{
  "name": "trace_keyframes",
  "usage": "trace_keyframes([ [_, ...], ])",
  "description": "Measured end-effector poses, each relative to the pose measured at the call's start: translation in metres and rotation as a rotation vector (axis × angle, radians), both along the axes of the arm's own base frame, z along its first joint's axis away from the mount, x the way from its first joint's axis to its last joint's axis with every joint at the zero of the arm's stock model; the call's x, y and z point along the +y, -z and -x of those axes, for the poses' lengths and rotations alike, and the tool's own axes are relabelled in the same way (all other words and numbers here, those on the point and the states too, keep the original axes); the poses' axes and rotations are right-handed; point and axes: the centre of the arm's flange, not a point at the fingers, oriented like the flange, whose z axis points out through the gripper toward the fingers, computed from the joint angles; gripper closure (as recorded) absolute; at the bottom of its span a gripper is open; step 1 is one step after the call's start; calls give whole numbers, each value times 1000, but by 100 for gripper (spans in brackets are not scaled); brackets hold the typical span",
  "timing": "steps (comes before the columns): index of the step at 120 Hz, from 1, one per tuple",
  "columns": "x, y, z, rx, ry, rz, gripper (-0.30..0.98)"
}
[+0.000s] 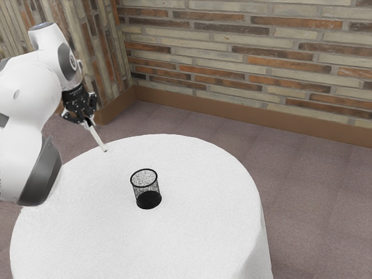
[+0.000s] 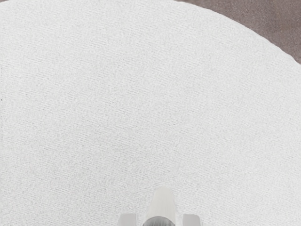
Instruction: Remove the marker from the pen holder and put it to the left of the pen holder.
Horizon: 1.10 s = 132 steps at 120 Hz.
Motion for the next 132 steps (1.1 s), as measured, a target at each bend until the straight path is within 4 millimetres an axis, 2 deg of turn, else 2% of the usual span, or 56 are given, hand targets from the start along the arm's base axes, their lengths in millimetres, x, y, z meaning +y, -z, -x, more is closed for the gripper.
trace_keyframes([
  [11,43,36,-1,54,-56,172,78],
  [23,70,58,11,72,-111,353,78],
  [31,76,76,16,79,-134,495,77],
  [51,73,110,23,114,-155,739,77],
  [79,45,132,16,181,-125,830,77],
  [102,39,139,16,205,-123,848,77],
  [114,39,131,10,202,-108,819,76],
  [132,50,107,-7,192,-65,627,75],
])
